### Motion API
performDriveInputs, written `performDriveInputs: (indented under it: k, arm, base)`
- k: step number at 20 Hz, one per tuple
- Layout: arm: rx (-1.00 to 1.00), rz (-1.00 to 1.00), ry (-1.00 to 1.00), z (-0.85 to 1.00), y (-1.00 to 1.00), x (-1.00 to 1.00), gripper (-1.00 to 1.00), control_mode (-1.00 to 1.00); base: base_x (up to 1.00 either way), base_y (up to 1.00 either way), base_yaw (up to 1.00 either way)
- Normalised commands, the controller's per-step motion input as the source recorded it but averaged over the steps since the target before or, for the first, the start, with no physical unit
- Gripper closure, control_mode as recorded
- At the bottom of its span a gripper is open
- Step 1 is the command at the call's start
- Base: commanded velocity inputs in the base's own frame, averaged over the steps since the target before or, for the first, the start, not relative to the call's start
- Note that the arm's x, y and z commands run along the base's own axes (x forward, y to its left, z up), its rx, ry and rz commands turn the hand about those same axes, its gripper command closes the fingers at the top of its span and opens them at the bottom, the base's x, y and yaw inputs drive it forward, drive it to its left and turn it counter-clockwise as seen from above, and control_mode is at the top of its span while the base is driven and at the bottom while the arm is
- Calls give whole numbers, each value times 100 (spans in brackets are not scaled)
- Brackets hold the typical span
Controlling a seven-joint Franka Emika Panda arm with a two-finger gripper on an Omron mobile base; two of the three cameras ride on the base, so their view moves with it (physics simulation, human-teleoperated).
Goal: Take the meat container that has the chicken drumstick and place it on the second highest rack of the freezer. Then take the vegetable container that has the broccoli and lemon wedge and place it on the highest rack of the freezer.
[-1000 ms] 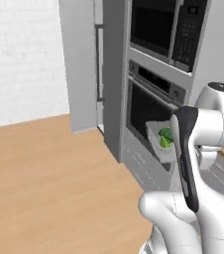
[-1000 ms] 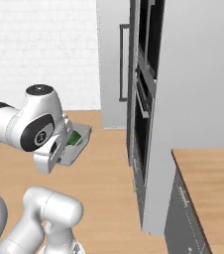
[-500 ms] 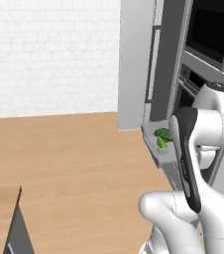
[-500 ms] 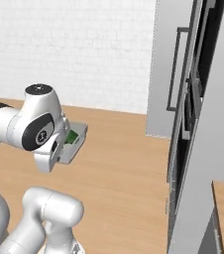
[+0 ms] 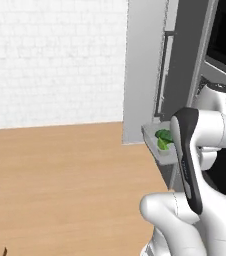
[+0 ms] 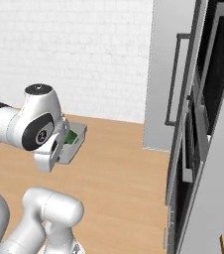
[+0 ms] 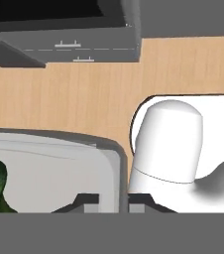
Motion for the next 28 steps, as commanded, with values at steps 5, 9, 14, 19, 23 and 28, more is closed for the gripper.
performDriveInputs:
  k: [5, 9, 14, 19, 23, 28]
  arm:
    - [0, 0, 0, 0, 0, 0, 100, 100]
    - [0, 0, 0, 0, 0, 0, 100, 100]
    - [0, 0, 0, 0, 0, 0, 100, 100]
    - [0, 0, 0, 0, 0, 0, 100, 100]
    - [0, 0, 0, 0, 0, 0, 100, 100]
    - [0, 0, 0, 0, 0, 0, 100, 100]
  base:
    - [100, 9, 0]
    - [100, 29, 0]
    - [100, 45, 0]
    - [99, 70, -4]
    - [91, 74, -15]
    - [59, 67, -50]
